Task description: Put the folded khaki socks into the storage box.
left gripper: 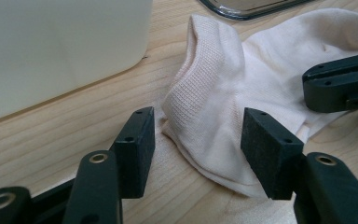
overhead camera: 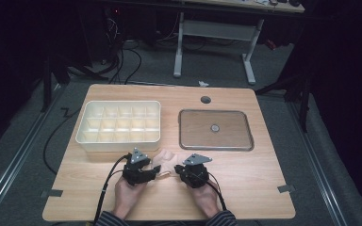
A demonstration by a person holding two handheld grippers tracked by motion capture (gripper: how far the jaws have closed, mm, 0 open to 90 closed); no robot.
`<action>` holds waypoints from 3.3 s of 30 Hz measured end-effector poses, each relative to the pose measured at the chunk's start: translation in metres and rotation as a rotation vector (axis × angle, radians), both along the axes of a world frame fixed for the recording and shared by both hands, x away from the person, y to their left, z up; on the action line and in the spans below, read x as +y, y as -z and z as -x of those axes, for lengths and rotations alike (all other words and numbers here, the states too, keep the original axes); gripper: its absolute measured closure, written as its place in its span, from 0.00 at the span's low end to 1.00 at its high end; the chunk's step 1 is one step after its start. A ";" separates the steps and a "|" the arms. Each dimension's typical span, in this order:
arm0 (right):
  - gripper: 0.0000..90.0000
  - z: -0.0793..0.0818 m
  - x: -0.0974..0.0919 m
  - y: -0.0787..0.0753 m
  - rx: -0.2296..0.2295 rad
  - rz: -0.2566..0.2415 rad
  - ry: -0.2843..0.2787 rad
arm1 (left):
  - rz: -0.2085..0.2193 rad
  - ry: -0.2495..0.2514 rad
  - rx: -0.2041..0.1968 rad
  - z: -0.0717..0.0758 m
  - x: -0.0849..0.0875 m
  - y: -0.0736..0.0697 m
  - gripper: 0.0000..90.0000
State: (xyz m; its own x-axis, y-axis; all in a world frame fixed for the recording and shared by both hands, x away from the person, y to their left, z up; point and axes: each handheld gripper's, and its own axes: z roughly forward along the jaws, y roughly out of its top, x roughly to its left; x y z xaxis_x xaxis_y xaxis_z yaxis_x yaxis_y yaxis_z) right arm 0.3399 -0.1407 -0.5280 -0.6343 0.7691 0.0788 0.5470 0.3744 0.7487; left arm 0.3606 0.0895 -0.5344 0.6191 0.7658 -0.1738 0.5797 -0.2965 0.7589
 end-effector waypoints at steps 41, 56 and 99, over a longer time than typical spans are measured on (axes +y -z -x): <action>0.97 0.002 0.005 0.003 -0.014 0.042 -0.012 | 0.068 0.084 0.001 0.000 0.003 -0.016 0.91; 0.97 0.000 0.008 0.004 -0.007 0.033 -0.021 | 0.111 0.121 -0.011 0.003 0.002 -0.029 0.91; 0.81 -0.002 -0.011 -0.018 -0.043 -0.010 0.033 | 0.144 0.087 -0.001 0.003 0.014 -0.034 0.92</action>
